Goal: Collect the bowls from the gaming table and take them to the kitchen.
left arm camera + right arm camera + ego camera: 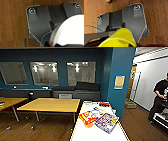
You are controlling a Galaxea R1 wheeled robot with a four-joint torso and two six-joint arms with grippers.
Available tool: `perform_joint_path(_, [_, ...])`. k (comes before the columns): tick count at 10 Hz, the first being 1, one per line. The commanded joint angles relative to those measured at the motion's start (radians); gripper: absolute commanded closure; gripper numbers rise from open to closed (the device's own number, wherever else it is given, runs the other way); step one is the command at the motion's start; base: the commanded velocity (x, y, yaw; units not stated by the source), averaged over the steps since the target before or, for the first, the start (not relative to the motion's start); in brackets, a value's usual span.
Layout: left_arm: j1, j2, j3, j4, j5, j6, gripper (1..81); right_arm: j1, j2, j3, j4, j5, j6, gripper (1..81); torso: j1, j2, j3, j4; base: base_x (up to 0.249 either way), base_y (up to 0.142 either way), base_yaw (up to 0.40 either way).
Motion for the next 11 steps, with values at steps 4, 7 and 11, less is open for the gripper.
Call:
perform_joint_path(4, [-0.044, 0.089, -0.139, 0.035, 0.006, 0.011, 81.1, 0.037, -0.002, -0.033, 0.015, 0.035, -0.009, 81.1, 0.000, 0.000, 0.000, 0.000, 0.000, 0.000, 0.000])
perform_joint_path(7, [-0.044, 0.096, -0.139, 0.033, 0.006, 0.011, 81.1, 0.039, -0.004, -0.041, 0.020, 0.032, -0.006, 81.1, 0.000, 0.000, 0.000, 0.000, 0.000, 0.000, 0.000])
perform_joint_path(11, [-0.044, 0.089, -0.142, 0.027, 0.004, 0.009, 81.1, 0.034, -0.036, -0.067, 0.017, 0.034, -0.006, 81.1, 0.000, 0.000, 0.000, 0.000, 0.000, 0.000, 0.000])
